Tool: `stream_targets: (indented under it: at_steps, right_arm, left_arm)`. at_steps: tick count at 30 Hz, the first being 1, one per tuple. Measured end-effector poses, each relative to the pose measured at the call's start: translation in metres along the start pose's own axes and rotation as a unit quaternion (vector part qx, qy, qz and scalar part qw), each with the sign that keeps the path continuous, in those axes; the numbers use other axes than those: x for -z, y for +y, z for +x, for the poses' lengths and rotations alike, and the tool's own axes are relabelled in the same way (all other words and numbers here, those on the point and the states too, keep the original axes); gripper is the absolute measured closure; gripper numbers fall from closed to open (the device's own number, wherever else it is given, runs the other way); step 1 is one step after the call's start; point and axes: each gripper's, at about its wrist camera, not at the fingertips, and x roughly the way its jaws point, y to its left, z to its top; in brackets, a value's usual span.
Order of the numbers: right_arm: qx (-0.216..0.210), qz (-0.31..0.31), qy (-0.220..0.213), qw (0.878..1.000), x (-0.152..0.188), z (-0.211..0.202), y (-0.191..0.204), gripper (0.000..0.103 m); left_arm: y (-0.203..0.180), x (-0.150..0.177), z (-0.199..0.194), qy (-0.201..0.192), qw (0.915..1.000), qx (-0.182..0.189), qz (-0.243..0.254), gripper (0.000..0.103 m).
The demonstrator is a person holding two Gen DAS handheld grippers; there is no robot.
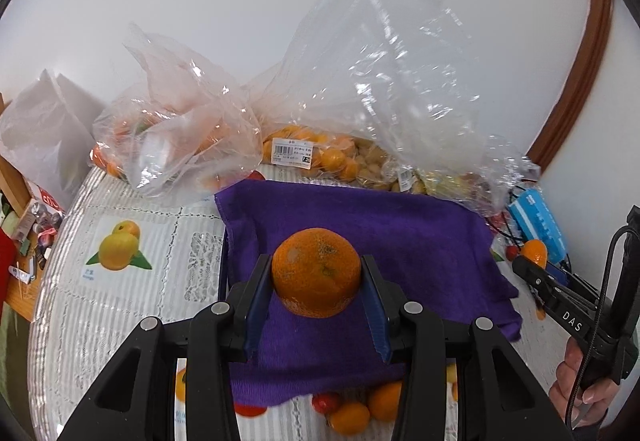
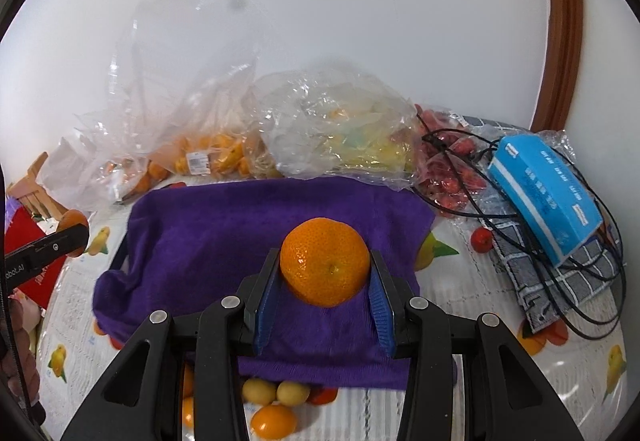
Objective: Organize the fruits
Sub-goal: 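Lift the held oranges and carry both over the purple towel, then open both grippers to set the oranges on the purple towel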
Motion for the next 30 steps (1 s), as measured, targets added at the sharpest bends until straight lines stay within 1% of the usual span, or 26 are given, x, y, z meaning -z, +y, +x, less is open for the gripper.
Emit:
stream_targets:
  at_steps: [8,14,17,21,24,30]
  right_arm:
    - [-0.001,0.001,0.02,1.0,-0.007,0.044,-0.009,0.061]
    - [-0.004,-0.009,0.038,0.999,-0.004,0.07,-0.014,0.062]
    - [-0.011,-0.003,0.05,0.999,0.001,0.08,-0.018,0.062]
    - [-0.012,-0.005,0.055,0.998,0.008,0.086,-0.022,0.061]
    - [-0.009,-0.015,0.052,0.998,0.01,0.086,-0.019,0.061]
    - [-0.017,-0.021,0.058,0.998,0.014,0.092,-0.013,0.061]
  left_arm:
    - [0.0,-0.007,0.044,0.024,0.9997,-0.008,-0.006,0.062]
    - [0.0,-0.008,0.074,0.045,0.9989,-0.011,-0.007,0.062]
    - [0.0,-0.01,0.085,0.054,0.9984,-0.016,-0.004,0.062]
    - [0.001,-0.013,0.1,0.064,0.9976,-0.026,0.003,0.062]
    - [-0.001,-0.012,0.109,0.071,0.9972,-0.024,0.003,0.062]
    - [-0.002,-0.007,0.118,0.082,0.9963,-0.027,0.003,0.062]
